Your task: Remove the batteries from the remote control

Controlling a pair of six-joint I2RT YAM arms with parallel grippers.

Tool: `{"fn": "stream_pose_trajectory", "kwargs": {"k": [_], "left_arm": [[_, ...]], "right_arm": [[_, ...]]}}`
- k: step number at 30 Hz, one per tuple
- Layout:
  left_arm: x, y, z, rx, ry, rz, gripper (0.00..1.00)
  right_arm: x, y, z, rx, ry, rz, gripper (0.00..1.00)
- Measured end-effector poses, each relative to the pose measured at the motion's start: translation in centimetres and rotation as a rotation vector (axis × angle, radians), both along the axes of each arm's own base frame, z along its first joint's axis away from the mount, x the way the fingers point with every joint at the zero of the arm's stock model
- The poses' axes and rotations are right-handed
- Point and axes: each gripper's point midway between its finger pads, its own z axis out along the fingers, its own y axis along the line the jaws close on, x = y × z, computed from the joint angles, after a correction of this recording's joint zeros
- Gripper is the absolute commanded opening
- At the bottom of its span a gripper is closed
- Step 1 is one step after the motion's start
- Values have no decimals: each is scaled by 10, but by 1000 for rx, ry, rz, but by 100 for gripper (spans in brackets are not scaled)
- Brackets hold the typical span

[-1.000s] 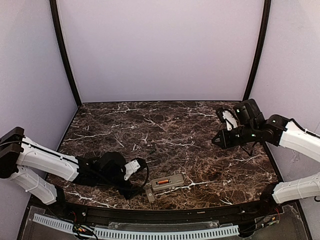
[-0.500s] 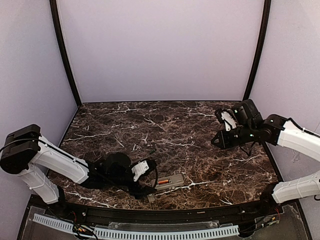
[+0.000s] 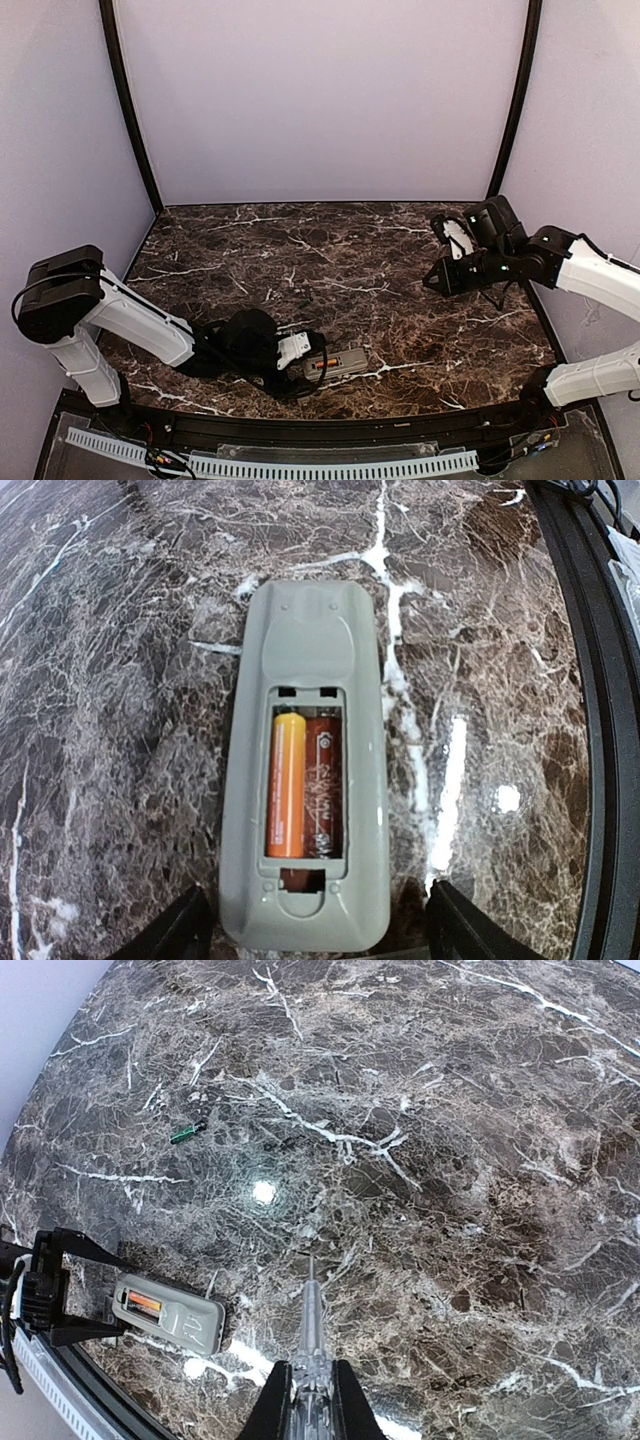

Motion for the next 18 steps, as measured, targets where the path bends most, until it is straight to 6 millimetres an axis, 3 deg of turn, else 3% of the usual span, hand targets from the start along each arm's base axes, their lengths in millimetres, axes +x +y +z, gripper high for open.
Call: {"fn": "stream_pose_trajectory", "kwargs": {"k": [7, 18], "left_arm": [[0, 3, -5, 22, 3, 8, 66], [4, -4, -6, -3, -16, 1, 34]], "right_arm": [[2, 1, 2, -2, 0, 2, 0], [-1, 5, -2, 5, 24, 21, 0]]}}
